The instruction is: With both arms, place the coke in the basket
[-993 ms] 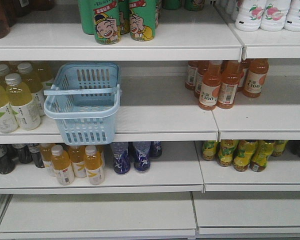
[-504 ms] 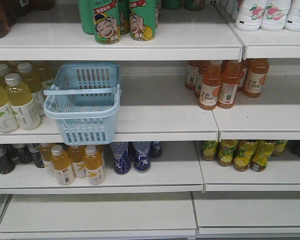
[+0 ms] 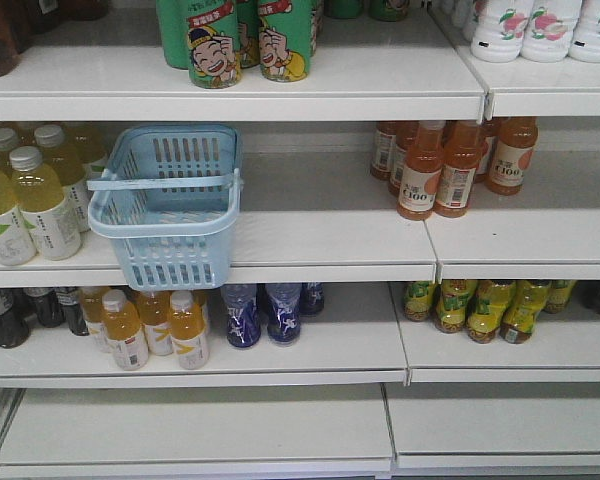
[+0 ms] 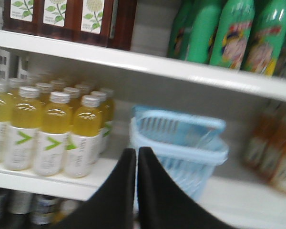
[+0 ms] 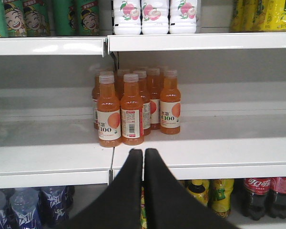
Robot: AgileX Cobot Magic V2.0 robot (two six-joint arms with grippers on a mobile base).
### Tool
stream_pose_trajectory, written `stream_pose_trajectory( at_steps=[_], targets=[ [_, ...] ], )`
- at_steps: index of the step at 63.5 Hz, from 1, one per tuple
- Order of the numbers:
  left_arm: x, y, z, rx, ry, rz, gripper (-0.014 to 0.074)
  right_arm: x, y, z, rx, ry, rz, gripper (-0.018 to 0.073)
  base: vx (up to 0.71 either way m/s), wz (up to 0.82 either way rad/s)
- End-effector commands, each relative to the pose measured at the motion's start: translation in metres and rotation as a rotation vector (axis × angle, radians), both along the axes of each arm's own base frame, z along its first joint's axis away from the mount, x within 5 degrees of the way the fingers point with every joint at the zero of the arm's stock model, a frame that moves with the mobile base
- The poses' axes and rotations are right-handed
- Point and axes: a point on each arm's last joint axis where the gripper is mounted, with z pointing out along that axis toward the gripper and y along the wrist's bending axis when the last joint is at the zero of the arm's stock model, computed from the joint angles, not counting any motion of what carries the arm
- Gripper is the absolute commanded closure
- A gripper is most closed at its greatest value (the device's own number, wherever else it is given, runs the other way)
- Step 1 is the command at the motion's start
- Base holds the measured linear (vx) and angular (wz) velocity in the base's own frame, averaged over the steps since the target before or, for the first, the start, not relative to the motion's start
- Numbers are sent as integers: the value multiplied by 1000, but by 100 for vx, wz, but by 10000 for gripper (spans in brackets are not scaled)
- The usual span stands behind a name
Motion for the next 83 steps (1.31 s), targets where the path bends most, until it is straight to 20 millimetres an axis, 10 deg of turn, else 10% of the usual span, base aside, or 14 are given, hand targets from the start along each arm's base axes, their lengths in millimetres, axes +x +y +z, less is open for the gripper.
stream_pose_trajectory(
  at_steps=[1,26,44,57,83],
  targets=[
    [-7,-2,30,-437,-255,-117,603,-1,0,5,-22,-78,1,564,0,0],
    [-28,13,65,-1197,-677,-395,603,-1,0,5,-22,-78,1,564,0,0],
    [-46,3,170,-1089,-754,-552,603,-1,0,5,-22,-78,1,564,0,0],
    [29,-13,197,-892,-502,-543,603,-1,0,5,-22,-78,1,564,0,0],
    [165,-33,122,-1078,-125,-753,556,-1,0,5,-22,-78,1,564,0,0]
  ],
)
